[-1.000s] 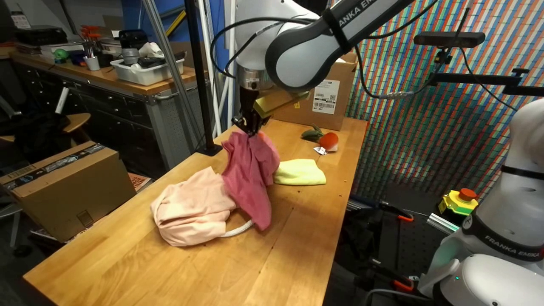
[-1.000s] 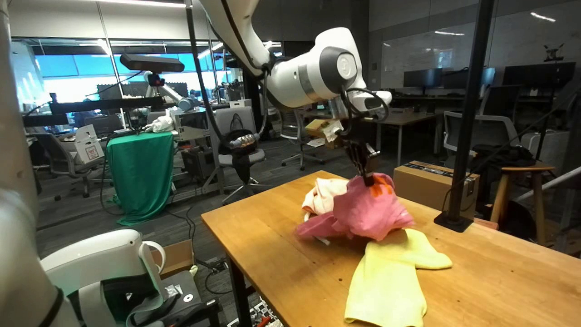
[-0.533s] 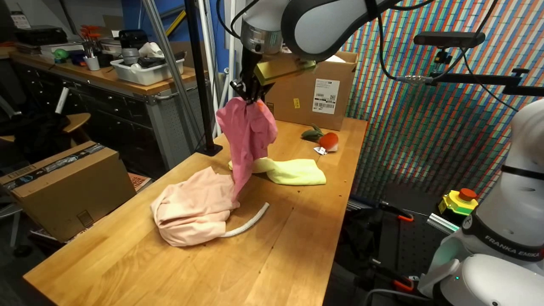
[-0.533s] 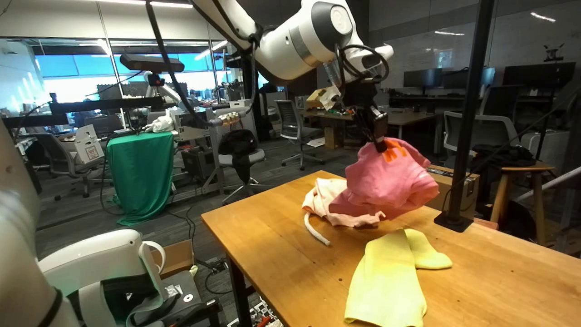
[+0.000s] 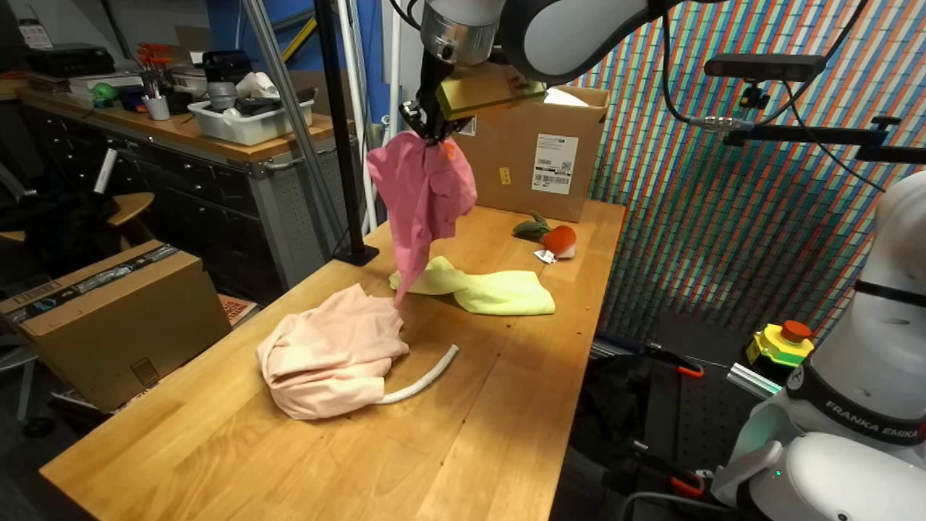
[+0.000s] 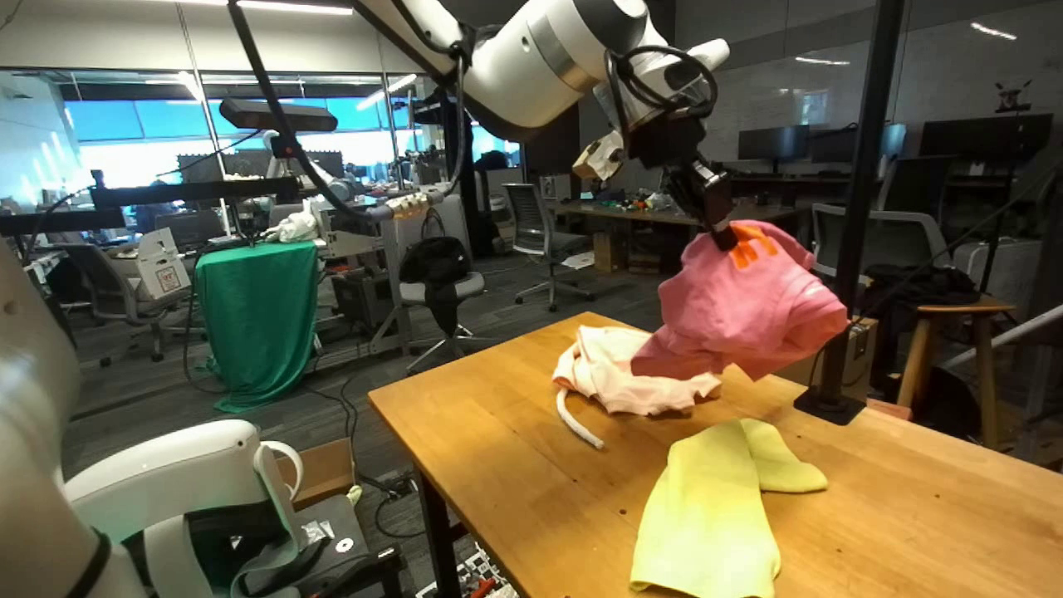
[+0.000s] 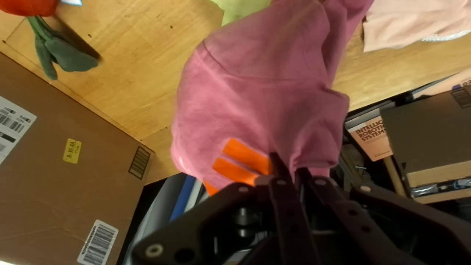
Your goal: Separate the objects on the table.
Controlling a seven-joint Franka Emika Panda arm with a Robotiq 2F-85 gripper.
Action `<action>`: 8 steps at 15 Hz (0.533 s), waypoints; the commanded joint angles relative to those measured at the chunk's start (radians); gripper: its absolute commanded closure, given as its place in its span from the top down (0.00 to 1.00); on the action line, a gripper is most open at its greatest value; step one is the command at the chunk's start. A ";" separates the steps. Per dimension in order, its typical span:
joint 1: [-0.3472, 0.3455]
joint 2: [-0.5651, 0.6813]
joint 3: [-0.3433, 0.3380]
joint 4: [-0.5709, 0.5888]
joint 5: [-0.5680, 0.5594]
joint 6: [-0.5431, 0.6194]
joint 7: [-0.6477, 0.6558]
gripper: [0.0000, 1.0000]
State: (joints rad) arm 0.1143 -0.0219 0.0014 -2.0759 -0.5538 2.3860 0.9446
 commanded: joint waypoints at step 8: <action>-0.138 0.073 -0.044 0.128 -0.081 0.015 0.112 0.02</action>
State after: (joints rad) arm 0.0042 -0.0007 -0.0253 -2.0282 -0.6311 2.3868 1.0436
